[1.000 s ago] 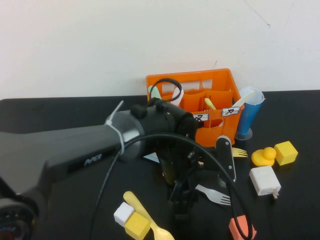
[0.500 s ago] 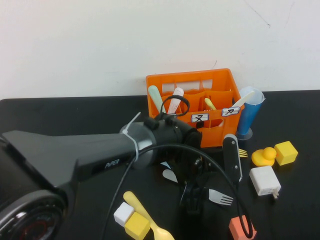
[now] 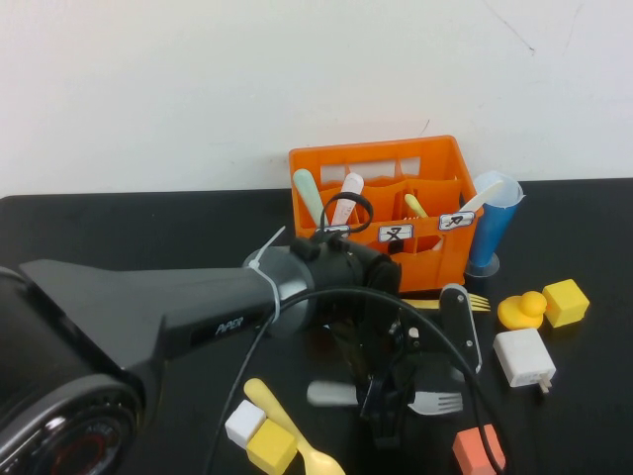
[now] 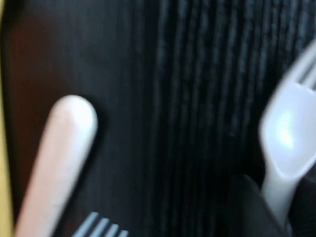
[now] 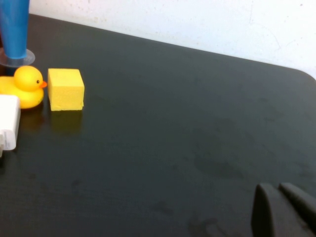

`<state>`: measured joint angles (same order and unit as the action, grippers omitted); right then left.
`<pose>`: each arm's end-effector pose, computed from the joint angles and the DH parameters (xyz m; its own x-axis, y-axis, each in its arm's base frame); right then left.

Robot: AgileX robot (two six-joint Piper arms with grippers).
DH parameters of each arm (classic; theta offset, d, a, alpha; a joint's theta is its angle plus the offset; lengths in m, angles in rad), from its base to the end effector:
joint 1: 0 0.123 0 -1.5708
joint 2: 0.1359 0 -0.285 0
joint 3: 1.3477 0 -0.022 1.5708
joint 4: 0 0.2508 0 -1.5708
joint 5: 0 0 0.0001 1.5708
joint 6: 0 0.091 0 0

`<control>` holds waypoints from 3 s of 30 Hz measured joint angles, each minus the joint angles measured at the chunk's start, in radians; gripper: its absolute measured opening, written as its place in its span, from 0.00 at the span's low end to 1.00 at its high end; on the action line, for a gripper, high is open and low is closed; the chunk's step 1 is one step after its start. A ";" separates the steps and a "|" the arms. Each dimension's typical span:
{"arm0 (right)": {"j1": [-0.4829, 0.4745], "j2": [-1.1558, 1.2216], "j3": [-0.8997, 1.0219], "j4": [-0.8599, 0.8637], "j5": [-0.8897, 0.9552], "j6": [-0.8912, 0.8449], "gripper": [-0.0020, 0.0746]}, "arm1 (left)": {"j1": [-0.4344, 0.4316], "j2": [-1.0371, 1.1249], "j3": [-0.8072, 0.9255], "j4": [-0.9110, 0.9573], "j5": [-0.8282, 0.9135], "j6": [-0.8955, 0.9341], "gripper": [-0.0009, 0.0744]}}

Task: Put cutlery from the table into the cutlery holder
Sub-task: Pick up the fork, then place the fork on the box

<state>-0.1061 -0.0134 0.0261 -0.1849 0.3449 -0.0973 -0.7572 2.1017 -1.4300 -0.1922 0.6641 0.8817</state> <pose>0.0523 -0.0113 0.1746 -0.2952 -0.2378 -0.9254 0.0894 0.9574 -0.2745 0.3029 -0.3010 0.1414 -0.0391 0.9478 -0.3166 0.9873 0.0854 0.1338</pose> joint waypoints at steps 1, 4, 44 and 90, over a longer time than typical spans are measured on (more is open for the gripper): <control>0.000 0.000 0.000 0.000 0.000 0.000 0.02 | 0.000 0.000 -0.001 -0.007 0.013 0.002 0.18; 0.000 0.000 0.000 0.000 0.000 0.000 0.02 | -0.005 0.000 -0.003 -0.017 0.036 0.002 0.14; 0.000 0.000 -0.001 0.000 0.002 0.000 0.02 | 0.035 -0.395 0.519 -0.016 -1.598 -0.976 0.14; 0.000 0.000 -0.001 0.000 0.002 0.000 0.02 | 0.130 -0.062 0.195 0.053 -1.432 -0.964 0.31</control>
<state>-0.1061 -0.0134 0.0247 -0.1849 0.3466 -0.0973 -0.6276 2.0399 -1.2346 -0.1391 -0.7681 -0.0824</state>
